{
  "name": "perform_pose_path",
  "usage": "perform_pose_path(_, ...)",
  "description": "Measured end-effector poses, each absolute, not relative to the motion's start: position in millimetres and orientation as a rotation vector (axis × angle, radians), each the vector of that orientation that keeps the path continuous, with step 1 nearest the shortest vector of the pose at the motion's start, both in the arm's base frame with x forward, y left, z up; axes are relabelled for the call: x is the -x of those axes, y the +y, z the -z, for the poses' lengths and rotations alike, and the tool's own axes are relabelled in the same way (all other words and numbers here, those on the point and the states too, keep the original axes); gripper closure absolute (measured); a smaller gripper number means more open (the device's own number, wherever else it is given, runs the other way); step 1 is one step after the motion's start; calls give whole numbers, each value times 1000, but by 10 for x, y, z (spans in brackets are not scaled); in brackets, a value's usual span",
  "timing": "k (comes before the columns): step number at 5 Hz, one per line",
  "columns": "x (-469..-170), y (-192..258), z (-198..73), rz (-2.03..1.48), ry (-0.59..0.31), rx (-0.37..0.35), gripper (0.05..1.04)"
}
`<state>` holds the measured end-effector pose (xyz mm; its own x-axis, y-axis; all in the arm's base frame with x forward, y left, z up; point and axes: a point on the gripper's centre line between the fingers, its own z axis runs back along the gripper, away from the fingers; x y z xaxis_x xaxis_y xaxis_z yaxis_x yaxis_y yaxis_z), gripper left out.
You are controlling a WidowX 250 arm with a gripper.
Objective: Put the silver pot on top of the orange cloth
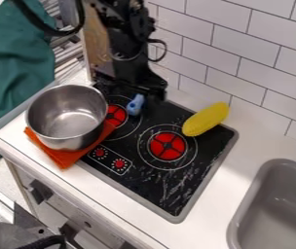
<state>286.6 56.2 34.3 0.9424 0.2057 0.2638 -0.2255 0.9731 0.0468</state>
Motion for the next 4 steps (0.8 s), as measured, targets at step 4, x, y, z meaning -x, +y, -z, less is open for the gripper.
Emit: perform_pose_path(4, -2967, 286, -200, -69, -113, -71, 79)
